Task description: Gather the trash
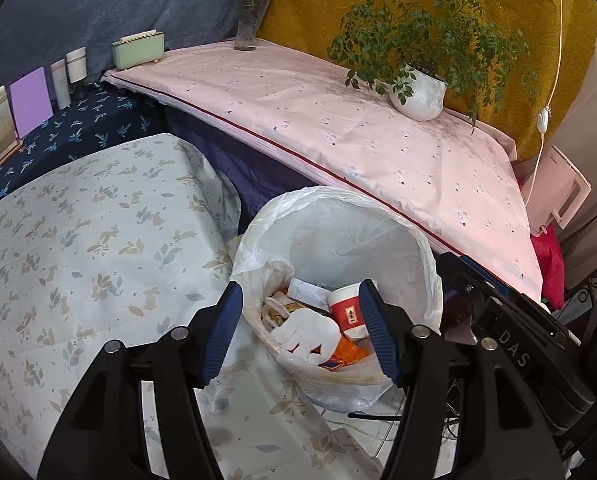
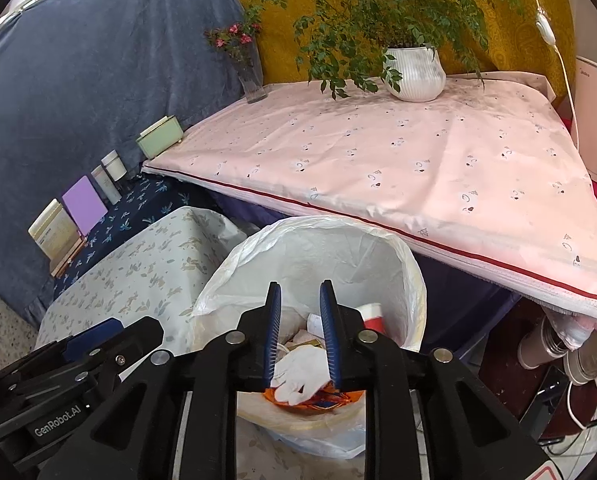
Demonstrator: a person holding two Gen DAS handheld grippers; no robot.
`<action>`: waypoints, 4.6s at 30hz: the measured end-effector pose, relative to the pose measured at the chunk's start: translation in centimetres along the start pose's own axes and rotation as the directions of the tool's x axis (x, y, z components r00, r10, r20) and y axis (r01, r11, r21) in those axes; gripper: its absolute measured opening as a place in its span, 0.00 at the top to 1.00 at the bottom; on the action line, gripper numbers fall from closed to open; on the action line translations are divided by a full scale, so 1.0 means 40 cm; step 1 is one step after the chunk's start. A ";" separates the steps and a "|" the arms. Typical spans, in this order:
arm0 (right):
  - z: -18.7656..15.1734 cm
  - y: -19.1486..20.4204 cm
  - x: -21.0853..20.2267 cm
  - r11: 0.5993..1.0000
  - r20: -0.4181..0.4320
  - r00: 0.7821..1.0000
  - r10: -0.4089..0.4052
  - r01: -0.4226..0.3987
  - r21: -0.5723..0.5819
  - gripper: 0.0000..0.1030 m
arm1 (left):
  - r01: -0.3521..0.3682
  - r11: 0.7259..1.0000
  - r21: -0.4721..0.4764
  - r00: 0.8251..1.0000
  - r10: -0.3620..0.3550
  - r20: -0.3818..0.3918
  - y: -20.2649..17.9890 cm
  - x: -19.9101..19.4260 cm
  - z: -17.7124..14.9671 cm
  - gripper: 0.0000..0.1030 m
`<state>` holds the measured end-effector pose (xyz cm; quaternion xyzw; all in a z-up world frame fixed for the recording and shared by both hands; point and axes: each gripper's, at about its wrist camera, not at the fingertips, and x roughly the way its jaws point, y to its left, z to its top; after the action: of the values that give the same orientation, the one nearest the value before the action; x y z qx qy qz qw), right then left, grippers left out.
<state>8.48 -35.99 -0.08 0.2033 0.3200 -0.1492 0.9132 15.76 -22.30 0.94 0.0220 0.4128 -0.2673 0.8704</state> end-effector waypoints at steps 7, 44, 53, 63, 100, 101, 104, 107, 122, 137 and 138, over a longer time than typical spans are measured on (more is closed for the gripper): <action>0.000 0.023 -0.011 1.000 0.005 1.000 0.005 -0.005 -0.018 0.70 | -0.029 1.000 -0.011 0.999 0.029 0.017 0.024 -0.020 -0.001 0.43; -0.121 0.092 -0.120 0.983 -0.027 0.998 -0.057 0.051 -0.174 0.23 | -0.256 0.966 -0.028 0.965 0.257 0.050 0.117 -0.121 -0.118 0.15; -0.161 0.096 -0.129 0.975 -0.044 0.995 -0.084 0.074 -0.208 0.14 | -0.269 0.963 -0.025 0.962 0.270 0.037 0.119 -0.129 -0.152 0.15; -0.187 0.097 -0.138 0.970 -0.056 0.994 -0.090 0.075 -0.232 0.13 | -0.285 0.958 -0.021 0.958 0.285 0.029 0.112 -0.136 -0.176 0.15; -0.196 0.080 -0.134 0.963 -0.038 0.990 -0.135 0.122 -0.241 0.13 | -0.295 0.955 -0.007 0.955 0.295 0.015 0.084 -0.124 -0.198 0.11; -0.196 0.078 -0.136 0.963 -0.037 0.990 -0.135 0.123 -0.240 0.13 | -0.295 0.955 -0.006 0.955 0.295 0.014 0.083 -0.124 -0.198 0.11; -0.197 0.075 -0.137 0.963 -0.037 0.990 -0.137 0.124 -0.237 0.13 | -0.291 0.957 -0.010 0.957 0.291 0.011 0.081 -0.125 -0.200 0.11; -0.197 0.075 -0.138 0.963 -0.037 0.990 -0.138 0.125 -0.237 0.13 | -0.288 0.958 -0.007 0.958 0.288 0.010 0.077 -0.126 -0.204 0.11; -0.205 0.058 -0.147 0.964 -0.036 0.989 -0.146 0.134 -0.230 0.13 | -0.302 0.953 0.003 0.953 0.302 0.001 0.056 -0.129 -0.213 0.11; -0.213 0.052 -0.149 0.964 -0.040 0.988 -0.151 0.138 -0.228 0.13 | -0.324 0.946 0.027 0.946 0.324 0.000 0.042 -0.125 -0.222 0.11; -0.214 0.052 -0.148 0.964 -0.040 0.988 -0.151 0.138 -0.228 0.13 | -0.323 0.946 0.027 0.946 0.323 -0.001 0.042 -0.125 -0.223 0.11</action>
<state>0.36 -29.35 -1.79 0.0789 0.3746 -0.1725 0.9076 7.71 -16.31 -1.59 0.1015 0.4025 -0.1268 0.9009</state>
